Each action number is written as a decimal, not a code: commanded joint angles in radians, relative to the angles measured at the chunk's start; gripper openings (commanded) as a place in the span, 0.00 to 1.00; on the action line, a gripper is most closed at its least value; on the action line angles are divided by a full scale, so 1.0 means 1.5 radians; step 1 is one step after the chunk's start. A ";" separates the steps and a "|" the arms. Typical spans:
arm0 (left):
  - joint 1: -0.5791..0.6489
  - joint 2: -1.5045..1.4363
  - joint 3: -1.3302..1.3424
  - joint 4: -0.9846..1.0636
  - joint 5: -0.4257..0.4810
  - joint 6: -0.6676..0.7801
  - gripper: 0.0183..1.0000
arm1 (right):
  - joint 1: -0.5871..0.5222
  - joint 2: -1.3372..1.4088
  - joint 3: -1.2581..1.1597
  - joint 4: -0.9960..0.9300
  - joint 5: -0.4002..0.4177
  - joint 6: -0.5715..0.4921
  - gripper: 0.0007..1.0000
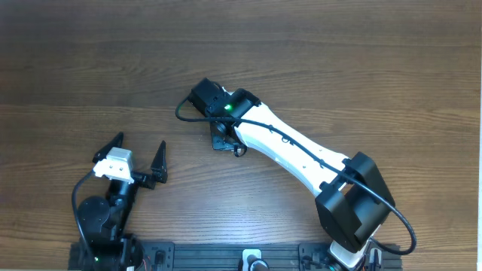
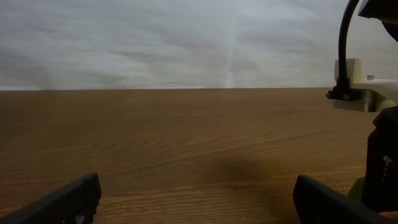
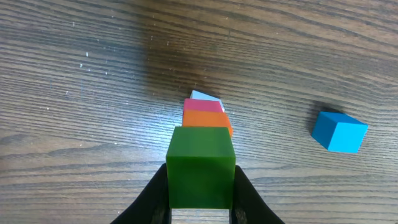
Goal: Stack Cubes
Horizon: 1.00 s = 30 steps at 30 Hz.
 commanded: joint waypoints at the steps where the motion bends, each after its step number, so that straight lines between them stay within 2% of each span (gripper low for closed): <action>1: -0.002 -0.004 -0.003 0.000 0.006 0.010 1.00 | -0.007 0.006 -0.003 0.002 -0.002 0.007 0.08; 30: -0.002 -0.004 -0.003 0.000 0.006 0.010 1.00 | -0.016 0.006 -0.006 -0.003 -0.007 0.032 0.08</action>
